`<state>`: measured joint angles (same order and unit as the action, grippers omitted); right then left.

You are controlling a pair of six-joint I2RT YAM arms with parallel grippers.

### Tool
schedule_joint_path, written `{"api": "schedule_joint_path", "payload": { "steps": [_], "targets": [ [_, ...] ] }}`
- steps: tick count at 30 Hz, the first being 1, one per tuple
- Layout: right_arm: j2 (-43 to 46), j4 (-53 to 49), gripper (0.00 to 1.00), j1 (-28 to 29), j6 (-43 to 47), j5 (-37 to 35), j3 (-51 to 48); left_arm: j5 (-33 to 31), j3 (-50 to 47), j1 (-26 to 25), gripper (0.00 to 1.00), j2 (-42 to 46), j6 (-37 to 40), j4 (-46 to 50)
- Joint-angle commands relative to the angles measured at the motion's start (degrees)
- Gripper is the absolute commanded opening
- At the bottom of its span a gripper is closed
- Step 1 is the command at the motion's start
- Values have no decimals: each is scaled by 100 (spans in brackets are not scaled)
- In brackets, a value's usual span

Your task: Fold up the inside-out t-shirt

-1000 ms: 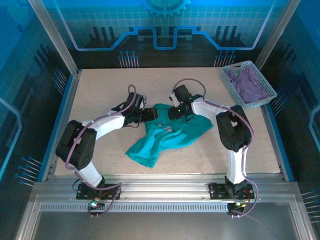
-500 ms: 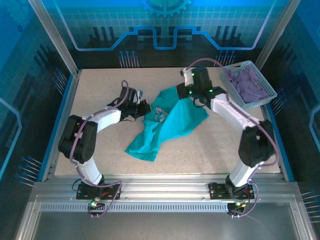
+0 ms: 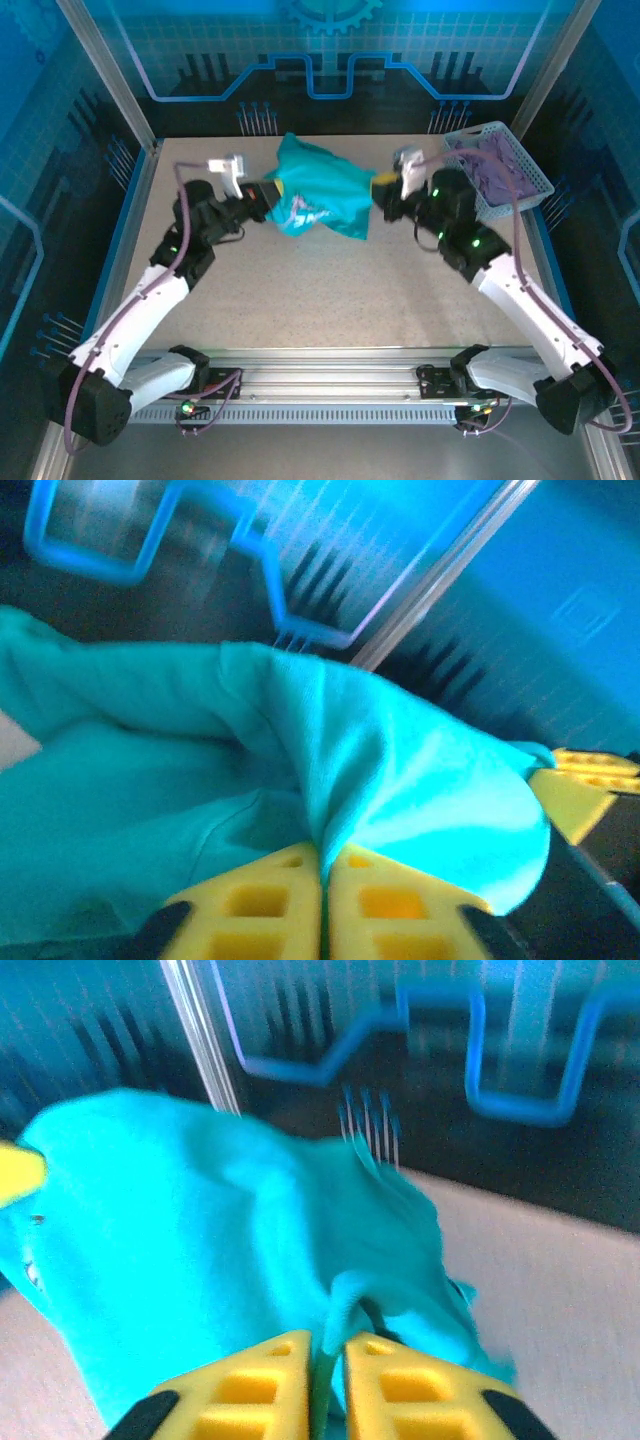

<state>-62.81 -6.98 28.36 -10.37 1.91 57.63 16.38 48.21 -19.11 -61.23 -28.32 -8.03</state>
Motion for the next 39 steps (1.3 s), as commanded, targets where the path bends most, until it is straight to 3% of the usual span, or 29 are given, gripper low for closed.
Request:
{"api": "schedule_joint_path", "payload": {
  "steps": [1, 3, 5, 10, 16, 24, 26, 28, 32, 35, 39],
  "targets": [
    [25, -536, 22, 379, -446, -1490, -1328, 199, -1065, -346, 27, -220, 127, 387],
    [66, -653, 29, 445, -722, -1866, -1678, 392, -1462, -523, 40, -258, 168, 347],
    [-18, -412, 37, 593, -601, -1713, -1820, 359, -1594, -567, 47, -230, 172, 533],
    [-1080, -224, 49, 1352, 250, -1750, -1016, -1075, -1338, -417, 61, -110, 49, 1566],
    [-2875, 144, 65, 1668, 515, -1259, 311, -1061, -1227, 545, 64, -494, -422, 1512],
    [-4860, 194, 71, 1662, 310, -694, 1950, -969, -1192, 936, 66, -1025, -419, 1281],
    [-5271, 172, 62, 1551, 144, -368, 2308, -846, -1182, 936, 66, -1202, -407, 1218],
    [-5425, 129, 43, 1480, 74, -250, 2446, -709, -1186, 935, 66, -1371, -407, 1121],
    [-5010, 358, 14, 1277, -10, -100, 1964, -323, -1099, 927, 66, -1683, -419, 843],
    [-4477, 583, 4, 1131, -134, 120, 1384, -37, -985, 903, 65, -1914, -516, 495],
    [-3933, 735, 1, 1060, -308, 255, 730, 248, -649, 708, 64, -2310, -543, 293]
  ]
}}
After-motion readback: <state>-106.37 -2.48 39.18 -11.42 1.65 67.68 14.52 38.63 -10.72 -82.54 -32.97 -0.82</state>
